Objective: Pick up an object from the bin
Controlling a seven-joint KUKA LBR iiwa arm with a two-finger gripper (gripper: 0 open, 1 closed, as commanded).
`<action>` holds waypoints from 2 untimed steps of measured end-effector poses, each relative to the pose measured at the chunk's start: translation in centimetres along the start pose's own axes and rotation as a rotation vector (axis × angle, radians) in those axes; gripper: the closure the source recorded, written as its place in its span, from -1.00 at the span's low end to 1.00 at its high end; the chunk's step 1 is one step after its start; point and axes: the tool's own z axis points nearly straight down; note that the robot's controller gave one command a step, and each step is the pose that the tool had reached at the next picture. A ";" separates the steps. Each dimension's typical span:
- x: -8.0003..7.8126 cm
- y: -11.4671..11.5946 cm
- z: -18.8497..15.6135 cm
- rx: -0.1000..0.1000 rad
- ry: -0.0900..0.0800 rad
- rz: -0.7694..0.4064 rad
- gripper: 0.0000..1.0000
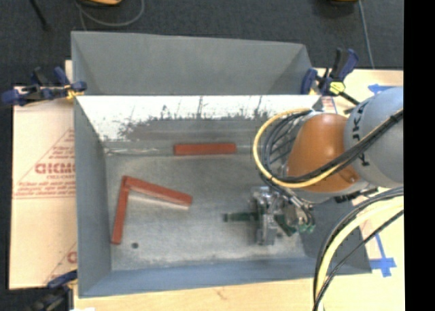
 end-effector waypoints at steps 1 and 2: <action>-0.7 1.7 -12.6 0.002 -0.003 -0.053 1.00; -0.5 1.6 -12.1 0.001 0.005 -0.053 -1.00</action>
Offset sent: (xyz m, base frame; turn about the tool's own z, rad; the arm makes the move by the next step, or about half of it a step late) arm 0.0030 0.0181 0.1204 -0.0550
